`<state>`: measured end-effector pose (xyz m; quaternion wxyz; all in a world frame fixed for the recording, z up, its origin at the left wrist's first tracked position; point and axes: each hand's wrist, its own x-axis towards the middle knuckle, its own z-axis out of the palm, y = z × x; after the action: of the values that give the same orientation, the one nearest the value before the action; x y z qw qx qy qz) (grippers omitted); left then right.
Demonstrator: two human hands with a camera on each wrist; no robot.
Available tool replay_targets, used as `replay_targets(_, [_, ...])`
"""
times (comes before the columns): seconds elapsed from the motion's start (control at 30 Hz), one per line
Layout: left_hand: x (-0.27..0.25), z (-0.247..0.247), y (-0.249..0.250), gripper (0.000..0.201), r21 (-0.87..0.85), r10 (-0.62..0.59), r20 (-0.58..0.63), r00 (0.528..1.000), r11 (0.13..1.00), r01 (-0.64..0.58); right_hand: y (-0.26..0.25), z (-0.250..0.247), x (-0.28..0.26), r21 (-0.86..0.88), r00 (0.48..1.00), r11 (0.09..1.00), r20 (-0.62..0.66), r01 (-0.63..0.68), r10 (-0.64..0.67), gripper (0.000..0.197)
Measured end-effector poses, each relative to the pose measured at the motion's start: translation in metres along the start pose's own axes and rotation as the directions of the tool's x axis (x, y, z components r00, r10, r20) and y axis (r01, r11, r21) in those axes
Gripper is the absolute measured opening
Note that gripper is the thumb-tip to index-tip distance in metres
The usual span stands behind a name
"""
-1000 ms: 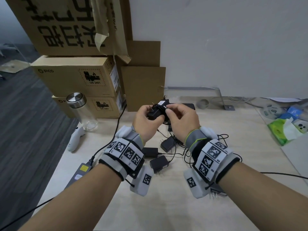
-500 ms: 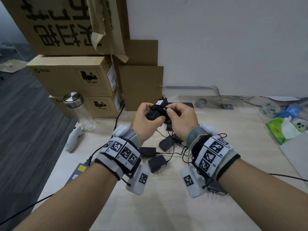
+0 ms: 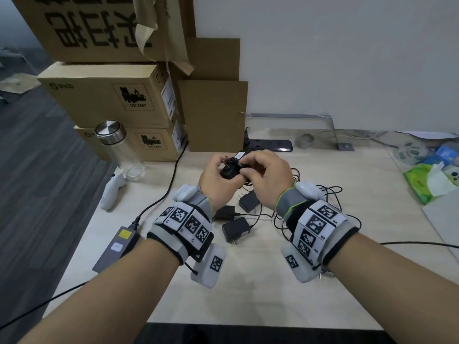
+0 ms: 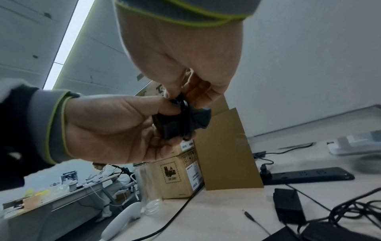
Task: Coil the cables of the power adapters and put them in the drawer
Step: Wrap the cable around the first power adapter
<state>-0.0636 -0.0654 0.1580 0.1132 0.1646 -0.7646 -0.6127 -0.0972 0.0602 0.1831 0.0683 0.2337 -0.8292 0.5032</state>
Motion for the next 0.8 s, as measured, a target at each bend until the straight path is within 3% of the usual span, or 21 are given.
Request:
replay_targets(0.17, [-0.005, -0.002, -0.019, 0.047, 0.055, -0.036, 0.001, 0.999, 0.998, 0.036, -0.001, 0.009, -0.013, 0.005, 0.993, 1.000, 0.115, -0.001, 0.001, 0.014])
replay_targets(0.37, [-0.017, -0.009, -0.060, 0.033, 0.217, -0.077, -0.050, 0.996, 0.972, 0.086, 0.016, 0.024, -0.038, 0.035, 0.982, 0.999, 0.186, -0.027, 0.020, 0.020])
replay_targets(0.5, [-0.034, -0.016, -0.085, 0.034, 0.123, -0.133, -0.076, 0.988, 0.982, 0.142, 0.026, 0.031, -0.047, 0.081, 0.975, 0.992, 0.206, -0.099, 0.080, 0.016])
replay_targets(0.67, [-0.059, -0.041, -0.126, 0.031, -0.187, -0.430, -0.083, 0.899, 0.893, 0.410, 0.056, 0.038, -0.068, 0.032, 0.951, 0.970, 0.204, -0.242, 0.231, 0.013])
replay_targets(0.8, [-0.078, -0.060, -0.158, 0.028, -0.247, -0.559, -0.146, 0.816, 0.820, 0.517, 0.087, 0.038, -0.099, -0.160, 0.904, 0.932, 0.237, -0.326, 0.357, 0.003])
